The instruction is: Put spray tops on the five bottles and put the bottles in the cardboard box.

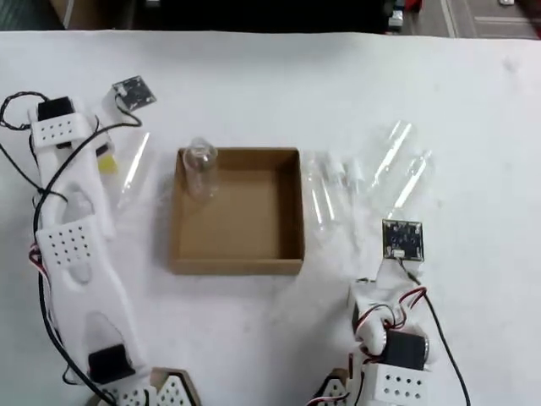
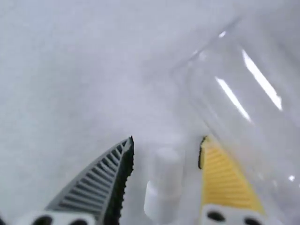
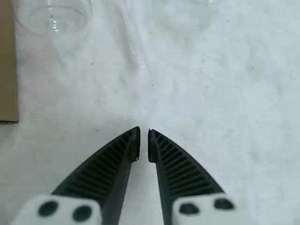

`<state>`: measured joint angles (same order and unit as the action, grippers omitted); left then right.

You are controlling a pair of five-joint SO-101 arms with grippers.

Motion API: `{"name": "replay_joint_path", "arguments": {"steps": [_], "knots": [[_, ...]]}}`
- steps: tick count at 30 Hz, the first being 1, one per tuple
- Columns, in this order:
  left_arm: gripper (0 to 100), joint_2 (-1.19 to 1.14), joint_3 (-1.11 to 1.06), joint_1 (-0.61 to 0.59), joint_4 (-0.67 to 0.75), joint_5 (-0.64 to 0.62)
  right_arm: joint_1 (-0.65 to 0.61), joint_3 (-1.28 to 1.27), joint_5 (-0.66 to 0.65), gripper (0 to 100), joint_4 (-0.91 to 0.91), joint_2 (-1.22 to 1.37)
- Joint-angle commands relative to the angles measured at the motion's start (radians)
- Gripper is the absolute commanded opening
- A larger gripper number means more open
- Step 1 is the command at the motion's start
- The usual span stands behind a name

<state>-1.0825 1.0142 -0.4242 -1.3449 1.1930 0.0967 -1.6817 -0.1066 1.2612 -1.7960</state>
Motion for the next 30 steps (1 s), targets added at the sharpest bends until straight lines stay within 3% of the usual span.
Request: {"name": "replay_joint_path", "arguments": {"steps": [1,3,9,24,30], "knots": [[21,-0.077,0.227,-0.005,-0.144,0.035,-0.004,-0.009,0.002,1.6,0.005,-0.005],[20,-0.117,0.296,-0.005,-0.206,0.08,-0.004,-0.009,0.002,1.6,0.005,-0.005],[18,-0.213,0.423,-0.019,-0.222,0.06,-0.004,-0.009,0.002,1.6,0.005,-0.005],[19,-0.225,0.431,-0.068,-0.27,0.061,-0.005,-0.009,0.002,1.6,0.005,-0.005],[26,-0.197,0.456,-0.093,-0.302,0.035,-0.005,-0.009,0.002,1.6,0.005,-0.005]]}}
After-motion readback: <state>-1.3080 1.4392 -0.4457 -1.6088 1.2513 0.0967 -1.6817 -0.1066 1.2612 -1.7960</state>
